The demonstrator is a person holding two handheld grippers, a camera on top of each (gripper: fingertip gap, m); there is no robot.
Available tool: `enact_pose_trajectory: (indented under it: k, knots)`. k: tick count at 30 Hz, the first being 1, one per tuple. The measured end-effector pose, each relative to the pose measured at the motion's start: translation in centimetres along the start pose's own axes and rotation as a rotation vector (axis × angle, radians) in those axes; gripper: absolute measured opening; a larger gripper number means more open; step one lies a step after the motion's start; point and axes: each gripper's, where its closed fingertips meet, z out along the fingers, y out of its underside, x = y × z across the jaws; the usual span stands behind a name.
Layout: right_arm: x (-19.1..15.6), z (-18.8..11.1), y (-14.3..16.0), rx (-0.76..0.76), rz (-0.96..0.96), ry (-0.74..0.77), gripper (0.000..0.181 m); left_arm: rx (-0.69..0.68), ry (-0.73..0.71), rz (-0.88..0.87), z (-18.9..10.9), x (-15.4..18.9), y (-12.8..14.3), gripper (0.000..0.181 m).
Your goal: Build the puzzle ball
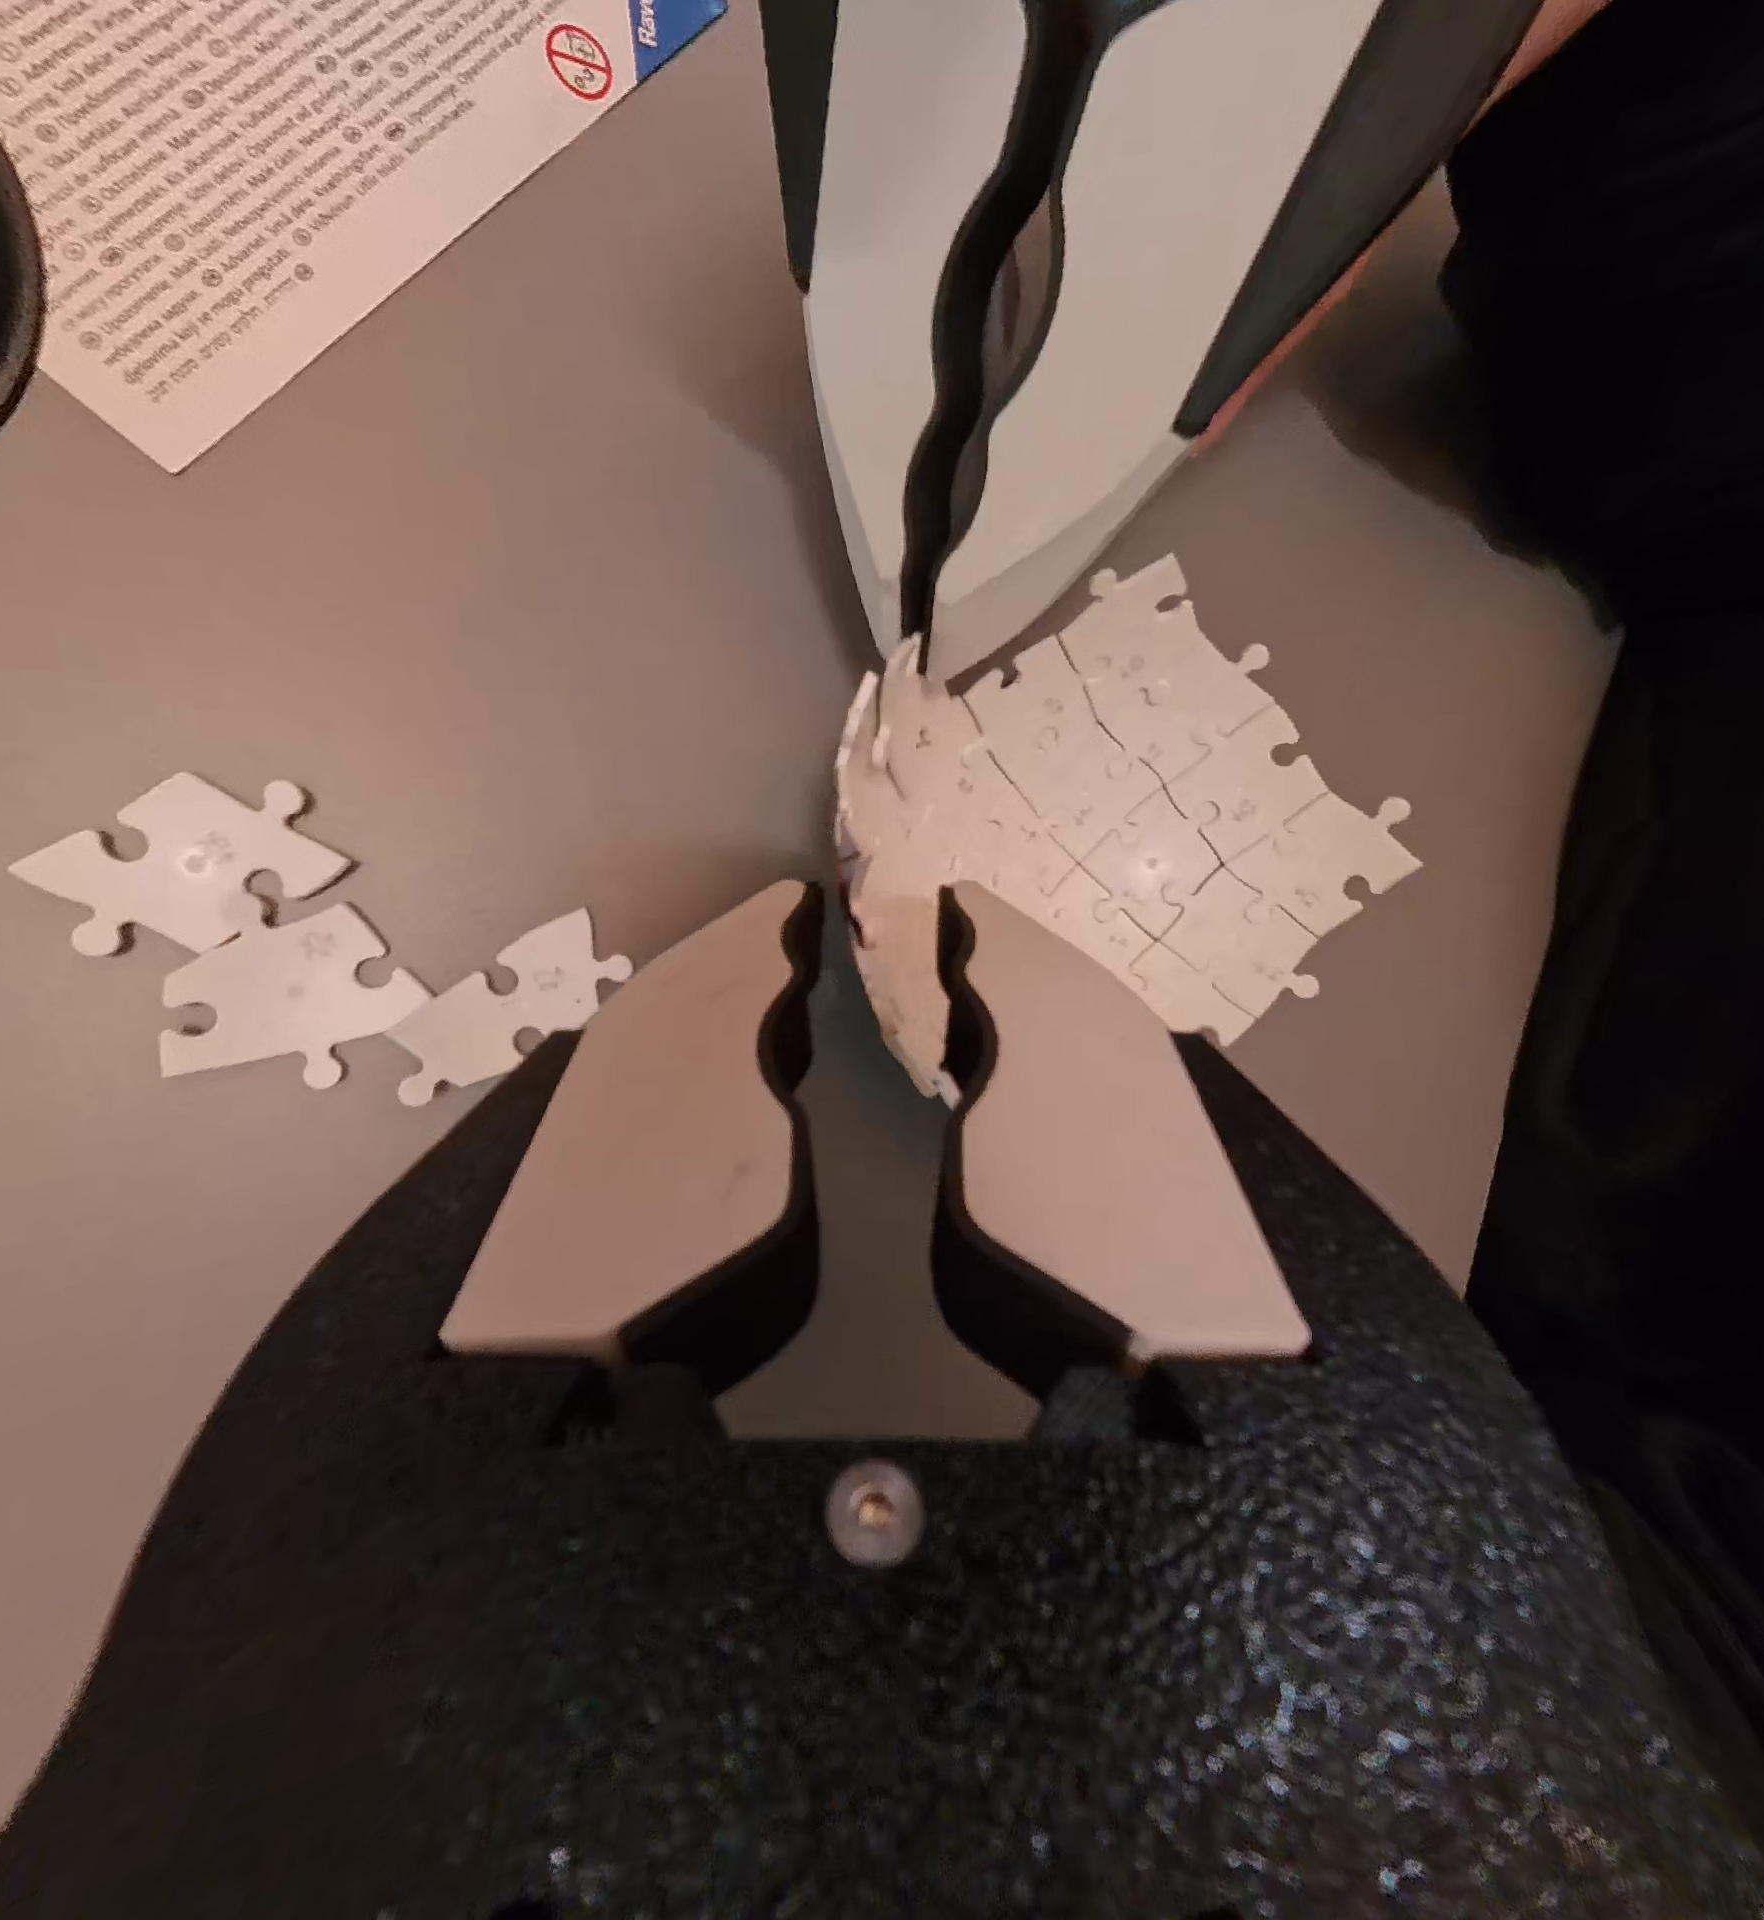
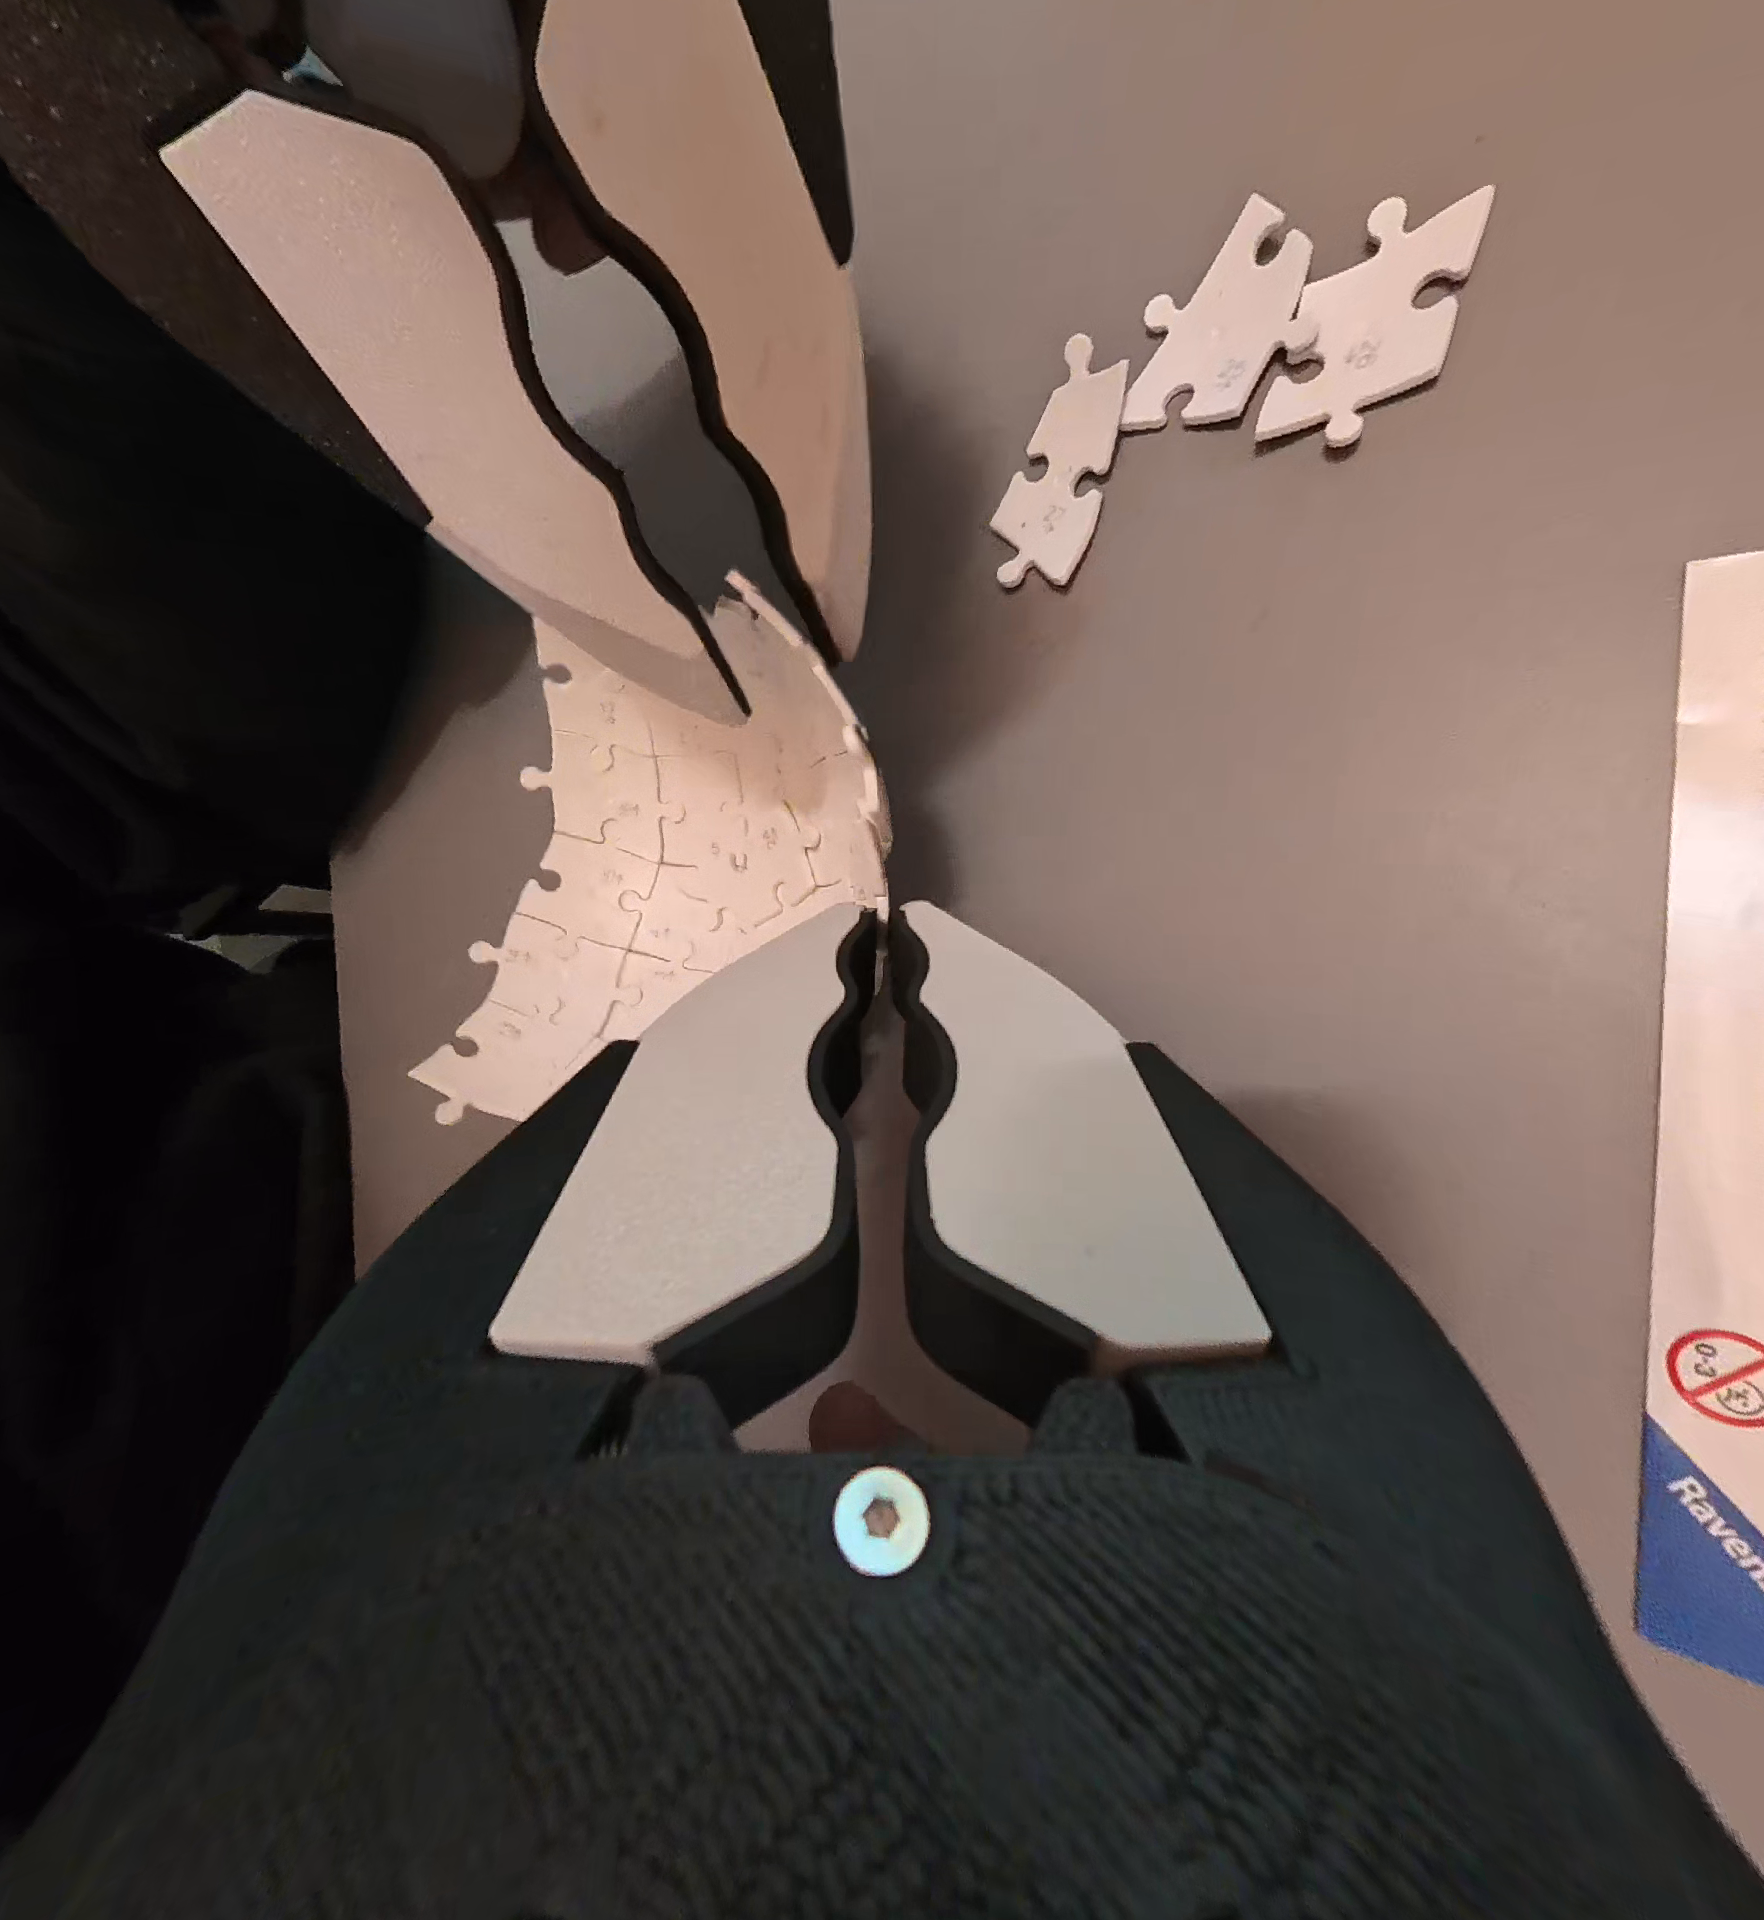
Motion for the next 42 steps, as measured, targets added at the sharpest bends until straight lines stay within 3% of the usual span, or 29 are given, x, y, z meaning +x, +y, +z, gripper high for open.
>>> enact_pose_trajectory:
  k: [11,23,42]
  knots:
    - [0.3,0.1,0.4,0.022,0.021,0.001,0.002,0.062,0.056,-0.002,1.3,-0.2,-1.5,0.018]
    - [0.0,0.0,0.7,0.103,0.011,-0.033,0.002,0.049,0.076,-0.017,1.4,-0.4,-1.0,0.004]
    - [0.0,0.6,0.7,0.024,-0.057,0.075,0.003,0.009,0.062,-0.008,1.3,-0.1,-0.6,0.004]
